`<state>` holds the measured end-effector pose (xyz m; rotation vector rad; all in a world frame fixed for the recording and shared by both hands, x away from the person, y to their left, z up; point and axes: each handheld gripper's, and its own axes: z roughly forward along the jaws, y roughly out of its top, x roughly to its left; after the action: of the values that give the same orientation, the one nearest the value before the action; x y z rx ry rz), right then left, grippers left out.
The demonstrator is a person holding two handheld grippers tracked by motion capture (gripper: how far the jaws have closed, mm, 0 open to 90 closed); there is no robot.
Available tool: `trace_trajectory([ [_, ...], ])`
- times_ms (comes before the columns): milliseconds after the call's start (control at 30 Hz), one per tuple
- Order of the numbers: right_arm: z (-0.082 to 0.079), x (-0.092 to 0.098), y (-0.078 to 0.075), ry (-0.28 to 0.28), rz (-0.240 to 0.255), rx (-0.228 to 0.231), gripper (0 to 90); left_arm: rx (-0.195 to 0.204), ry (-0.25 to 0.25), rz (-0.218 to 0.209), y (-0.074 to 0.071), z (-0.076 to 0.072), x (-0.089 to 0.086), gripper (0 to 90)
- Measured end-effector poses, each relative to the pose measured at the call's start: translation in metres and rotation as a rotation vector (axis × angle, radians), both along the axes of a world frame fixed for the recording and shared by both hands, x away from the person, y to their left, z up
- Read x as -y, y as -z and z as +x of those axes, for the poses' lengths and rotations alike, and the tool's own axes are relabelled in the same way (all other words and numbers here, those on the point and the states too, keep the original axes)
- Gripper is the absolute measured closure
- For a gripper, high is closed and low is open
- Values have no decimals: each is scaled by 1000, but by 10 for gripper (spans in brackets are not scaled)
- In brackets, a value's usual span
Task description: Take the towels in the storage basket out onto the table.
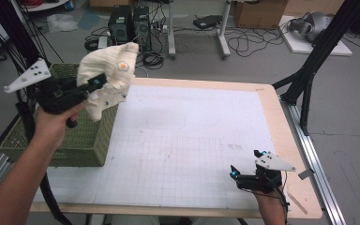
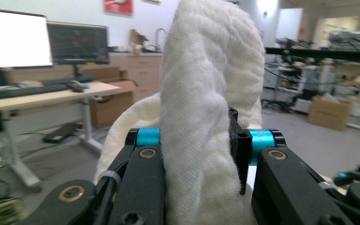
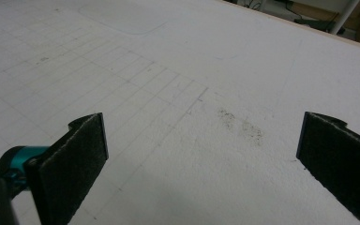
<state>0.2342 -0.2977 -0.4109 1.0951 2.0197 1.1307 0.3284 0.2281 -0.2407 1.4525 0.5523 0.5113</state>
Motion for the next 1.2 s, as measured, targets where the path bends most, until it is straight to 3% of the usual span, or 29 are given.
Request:
trace_trajectory([
  [267,0,1,0,4,0,0,14,-27,113,2,15,3,52,747],
  [700,0,3,0,10,2,-2,14,-108,331,44,71,-2,149,744],
  [933,0,6,1,16,3,-7,14,-181,468,-11,111,-8,188,736],
  [1033,0,7,2,17,2,-9,14,-256,467,-35,132,0,194,727],
  [1100,0,7,3,19,4,-14,14,-311,438,-47,147,8,192,721],
  [1200,1,7,3,17,5,-13,14,-355,360,0,166,20,187,716],
])
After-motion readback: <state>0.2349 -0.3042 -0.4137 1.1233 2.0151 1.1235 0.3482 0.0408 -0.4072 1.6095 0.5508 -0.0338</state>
